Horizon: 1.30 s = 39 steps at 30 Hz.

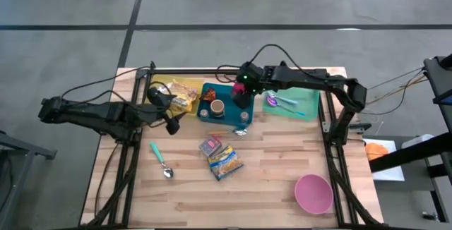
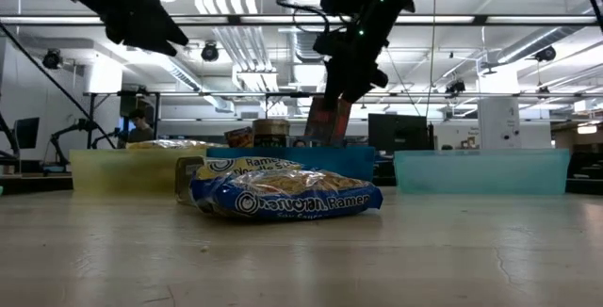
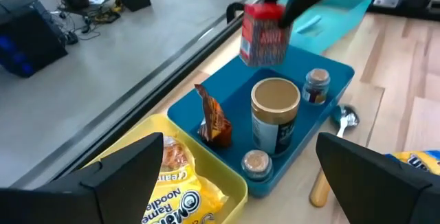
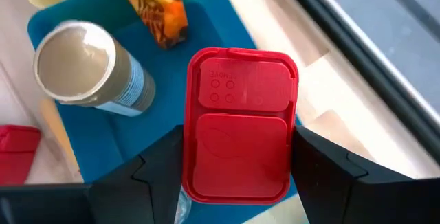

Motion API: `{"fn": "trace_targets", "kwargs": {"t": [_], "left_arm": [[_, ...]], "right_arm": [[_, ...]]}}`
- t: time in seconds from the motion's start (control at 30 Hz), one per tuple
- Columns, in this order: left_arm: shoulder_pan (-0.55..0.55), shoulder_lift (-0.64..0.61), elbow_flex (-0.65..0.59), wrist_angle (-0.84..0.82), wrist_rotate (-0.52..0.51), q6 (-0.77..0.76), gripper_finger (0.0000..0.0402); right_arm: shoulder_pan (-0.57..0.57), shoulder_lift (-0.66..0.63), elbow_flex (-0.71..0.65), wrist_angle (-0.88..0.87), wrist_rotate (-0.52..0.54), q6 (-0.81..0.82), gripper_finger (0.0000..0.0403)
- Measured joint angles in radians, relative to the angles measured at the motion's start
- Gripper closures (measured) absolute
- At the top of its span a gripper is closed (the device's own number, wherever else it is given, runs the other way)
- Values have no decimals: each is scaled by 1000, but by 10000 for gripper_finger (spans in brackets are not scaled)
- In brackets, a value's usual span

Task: Pick & Place Food Item
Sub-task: Put the left red seasoning into the blue bin

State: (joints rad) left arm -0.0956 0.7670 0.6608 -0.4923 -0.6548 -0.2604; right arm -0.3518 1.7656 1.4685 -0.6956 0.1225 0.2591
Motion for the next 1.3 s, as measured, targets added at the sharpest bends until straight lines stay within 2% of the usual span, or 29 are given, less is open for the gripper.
{"fn": "trace_targets", "kwargs": {"t": [0.2, 0.4, 0.63, 0.77, 1.0, 1.17, 1.3], "left_arm": [[1, -80, -46, 3, 0, 6, 15], [1, -96, -61, 8, -1, 10, 15], [1, -96, -59, 24, -4, 24, 15], [2, -96, -59, 25, -4, 26, 15], [2, -96, -59, 29, -4, 63, 15], [2, -96, -59, 25, -4, 65, 15], [2, -96, -61, 24, -4, 78, 15]], "right_arm": [[-7, 63, 0, 5, -22, -15, 188], [-37, 114, 36, -20, -59, -15, 188], [-44, 196, 167, -94, -74, -34, 188], [-42, 286, 278, -189, -82, -82, 189], [-39, 394, 436, -248, -108, -177, 189], [-39, 411, 472, -265, -126, -223, 188], [-39, 409, 455, -252, -124, -249, 167]]}}
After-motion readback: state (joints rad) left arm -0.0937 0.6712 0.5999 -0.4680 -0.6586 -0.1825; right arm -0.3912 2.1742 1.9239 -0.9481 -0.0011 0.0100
